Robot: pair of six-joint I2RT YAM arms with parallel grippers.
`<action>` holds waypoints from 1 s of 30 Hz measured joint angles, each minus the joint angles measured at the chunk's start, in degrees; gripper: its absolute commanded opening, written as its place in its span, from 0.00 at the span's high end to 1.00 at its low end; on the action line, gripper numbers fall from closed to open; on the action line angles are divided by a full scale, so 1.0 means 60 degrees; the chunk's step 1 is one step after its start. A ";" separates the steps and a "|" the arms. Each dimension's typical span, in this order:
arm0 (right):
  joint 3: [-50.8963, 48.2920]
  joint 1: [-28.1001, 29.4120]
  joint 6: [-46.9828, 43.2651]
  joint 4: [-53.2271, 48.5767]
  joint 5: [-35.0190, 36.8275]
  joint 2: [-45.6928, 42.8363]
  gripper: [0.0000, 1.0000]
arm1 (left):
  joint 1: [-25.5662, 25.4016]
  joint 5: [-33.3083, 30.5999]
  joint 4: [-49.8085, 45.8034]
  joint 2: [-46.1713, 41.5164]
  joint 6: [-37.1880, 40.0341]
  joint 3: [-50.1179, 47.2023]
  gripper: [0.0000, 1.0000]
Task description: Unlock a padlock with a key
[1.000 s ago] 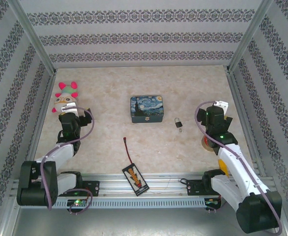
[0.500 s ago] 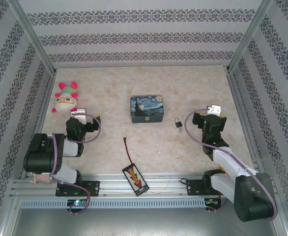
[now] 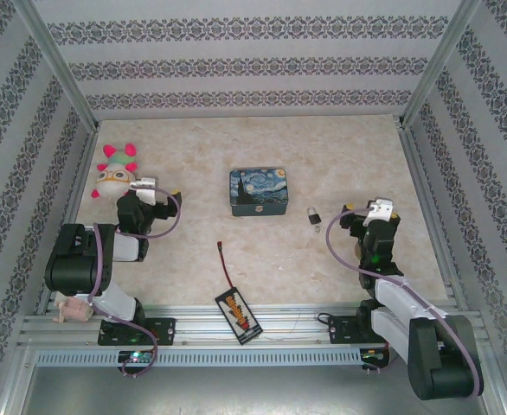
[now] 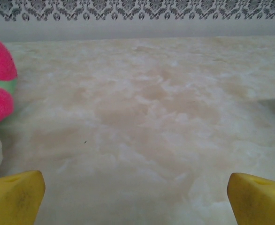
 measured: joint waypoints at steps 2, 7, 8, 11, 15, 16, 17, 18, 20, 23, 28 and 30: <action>-0.0058 -0.0036 -0.0066 0.0284 -0.0226 0.0044 0.02 | 0.0000 -0.0142 -0.0171 0.0000 -0.0015 0.0000 0.01; -0.0066 -0.0200 -0.0233 0.1089 -0.0590 0.0466 0.02 | 0.0000 -0.0321 -0.0262 0.0000 -0.0069 0.0000 0.01; -0.0066 -0.0251 -0.0259 0.1242 -0.0641 0.0579 0.02 | 0.0000 -0.0328 -0.0277 0.0000 -0.0069 0.0000 0.01; -0.0066 -0.0397 -0.0313 0.1723 -0.0714 0.1009 0.02 | 0.0000 -0.0342 -0.0288 0.0000 -0.0073 0.0000 0.01; -0.0055 -0.0707 -0.0310 0.2160 -0.0878 0.1577 0.02 | 0.0000 -0.0361 -0.0288 0.0000 -0.0076 0.0000 0.01; -0.0033 -0.0772 -0.0306 0.2259 -0.0936 0.1759 0.02 | 0.0000 -0.0361 -0.0291 0.0000 -0.0076 0.0000 0.01; 0.0004 -0.0823 -0.0284 0.2342 -0.1020 0.1945 0.02 | 0.0000 -0.0357 -0.0291 0.0000 -0.0076 0.0000 0.01; 0.0051 -0.0871 -0.0266 0.2412 -0.1115 0.2124 0.02 | 0.0000 -0.0361 -0.0291 0.0000 -0.0076 0.0000 0.01; 0.0229 -0.0874 -0.0204 0.2575 -0.1435 0.2557 0.02 | 0.0000 -0.0357 -0.0291 0.0000 -0.0073 0.0000 0.01; 0.0554 -0.0874 -0.0127 0.2798 -0.1851 0.3093 0.02 | 0.0000 -0.0357 -0.0291 0.0000 -0.0076 0.0000 0.01; 0.0758 -0.0874 -0.0062 0.3410 -0.2146 0.3829 0.02 | 0.0000 -0.0357 -0.0291 0.0000 -0.0076 0.0000 0.01; 0.0845 -0.0874 -0.0062 0.3661 -0.2255 0.4317 0.02 | 0.0000 -0.0361 -0.0291 0.0000 -0.0073 0.0000 0.01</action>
